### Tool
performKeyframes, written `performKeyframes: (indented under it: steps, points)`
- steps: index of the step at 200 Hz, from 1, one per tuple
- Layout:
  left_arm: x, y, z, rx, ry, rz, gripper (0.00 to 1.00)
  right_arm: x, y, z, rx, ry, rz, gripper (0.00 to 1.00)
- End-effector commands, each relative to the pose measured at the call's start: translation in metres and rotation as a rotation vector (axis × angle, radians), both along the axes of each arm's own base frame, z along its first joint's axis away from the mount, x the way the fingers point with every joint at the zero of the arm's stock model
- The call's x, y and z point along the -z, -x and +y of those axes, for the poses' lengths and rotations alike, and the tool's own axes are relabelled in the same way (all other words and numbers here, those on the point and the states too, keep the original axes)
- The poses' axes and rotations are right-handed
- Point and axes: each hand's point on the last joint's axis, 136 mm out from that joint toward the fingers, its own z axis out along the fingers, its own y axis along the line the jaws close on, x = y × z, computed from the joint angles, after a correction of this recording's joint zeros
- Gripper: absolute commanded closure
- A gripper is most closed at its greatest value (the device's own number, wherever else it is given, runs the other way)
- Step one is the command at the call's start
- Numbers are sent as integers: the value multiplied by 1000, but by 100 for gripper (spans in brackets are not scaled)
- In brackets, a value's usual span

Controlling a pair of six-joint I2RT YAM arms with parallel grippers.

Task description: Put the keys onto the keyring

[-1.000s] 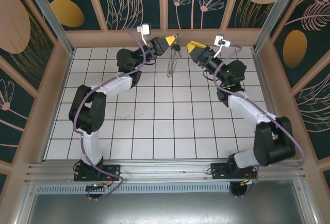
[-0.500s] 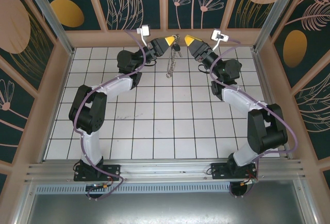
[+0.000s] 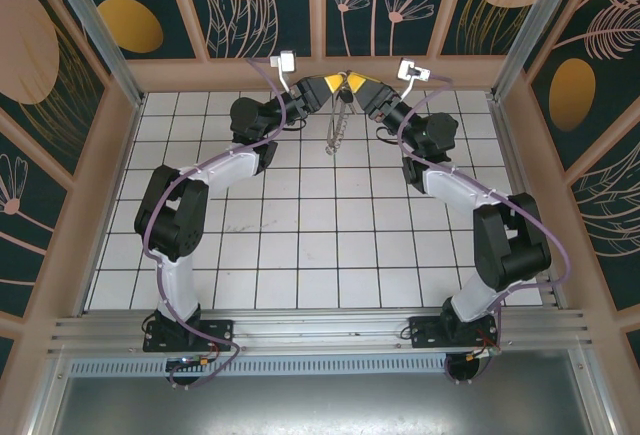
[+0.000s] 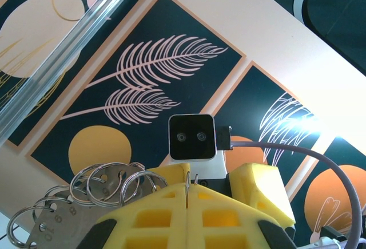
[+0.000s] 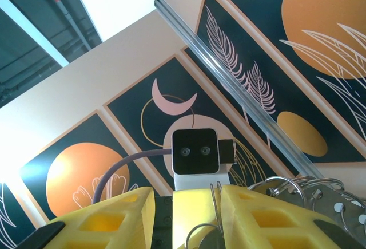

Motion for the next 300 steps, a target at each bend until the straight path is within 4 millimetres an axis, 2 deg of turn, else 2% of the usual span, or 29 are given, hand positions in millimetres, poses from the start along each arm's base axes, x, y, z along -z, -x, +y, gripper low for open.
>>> performKeyframes:
  steps: [1,103,170,212,300]
  points:
    - [-34,20,5,3,34,-107,100,-15,8,5,-17,-7,-72,65]
    - [-36,24,4,12,31,-118,100,-1,-2,6,8,13,-31,66]
    - [-34,26,5,10,26,-120,100,3,-8,-8,49,3,-18,67]
    - [-34,25,5,11,28,-120,100,3,-7,-2,22,17,-23,73]
    - [-32,24,3,14,26,-114,100,1,-3,10,-6,40,-35,73]
